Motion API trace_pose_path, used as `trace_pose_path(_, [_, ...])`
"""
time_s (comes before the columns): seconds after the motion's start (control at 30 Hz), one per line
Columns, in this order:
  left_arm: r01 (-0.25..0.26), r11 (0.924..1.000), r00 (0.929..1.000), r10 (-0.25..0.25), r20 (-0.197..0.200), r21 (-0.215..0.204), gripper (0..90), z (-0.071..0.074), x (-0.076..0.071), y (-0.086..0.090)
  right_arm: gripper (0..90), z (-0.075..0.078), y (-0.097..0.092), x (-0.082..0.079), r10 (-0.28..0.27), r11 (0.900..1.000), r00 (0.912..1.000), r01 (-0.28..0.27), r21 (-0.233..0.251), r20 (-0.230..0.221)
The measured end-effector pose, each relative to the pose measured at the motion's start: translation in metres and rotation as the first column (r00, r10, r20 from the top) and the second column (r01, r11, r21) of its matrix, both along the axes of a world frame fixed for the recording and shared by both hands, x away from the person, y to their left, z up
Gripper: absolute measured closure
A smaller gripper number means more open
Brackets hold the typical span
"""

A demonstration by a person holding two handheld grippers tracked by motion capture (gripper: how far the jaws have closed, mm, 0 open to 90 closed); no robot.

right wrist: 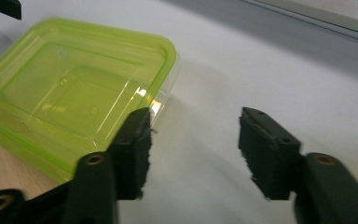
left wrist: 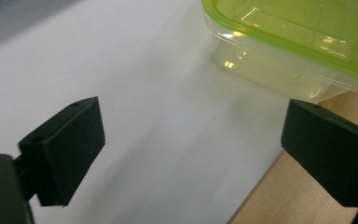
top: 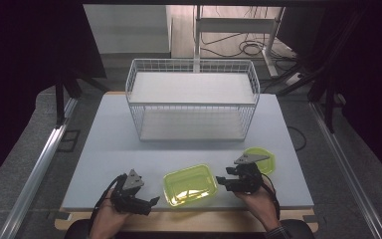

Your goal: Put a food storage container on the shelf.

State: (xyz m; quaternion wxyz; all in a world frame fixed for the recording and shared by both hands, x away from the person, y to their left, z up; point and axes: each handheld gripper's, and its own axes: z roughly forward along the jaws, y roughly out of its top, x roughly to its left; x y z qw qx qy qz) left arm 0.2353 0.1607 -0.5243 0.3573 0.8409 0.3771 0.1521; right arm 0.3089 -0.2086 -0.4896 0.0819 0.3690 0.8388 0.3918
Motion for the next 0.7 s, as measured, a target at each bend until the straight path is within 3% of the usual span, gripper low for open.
trace_pose_path(0.2, [0.009, 1.0, 0.9987, -0.009, 0.05, 0.002, 1.5, -0.001, 0.0, 0.003, 22.6, 0.001, -0.002, -0.001, 0.011, 0.9977, 0.9999, -0.011, 0.067, -0.009])
trace_pose_path(0.37, [0.012, 0.9996, 0.998, -0.014, 0.062, 0.027, 1.1, -0.003, 0.0, 0.002, 11.4, -0.003, 0.002, -0.001, 0.013, 0.996, 0.9999, -0.012, 0.089, -0.008])
trace_pose_path(0.57, [0.018, 0.9981, 0.9975, -0.022, 0.067, 0.059, 1.0, -0.004, 0.0, 0.0, 9.3, -0.006, 0.008, 0.001, 0.033, 0.9952, 0.9986, -0.029, 0.093, -0.042])
trace_pose_path(0.7, [0.021, 0.9976, 0.9975, -0.026, 0.066, 0.065, 1.0, -0.005, 0.0, 0.0, 6.5, -0.006, 0.013, 0.004, 0.041, 0.9931, 0.9946, -0.03, 0.114, -0.096])
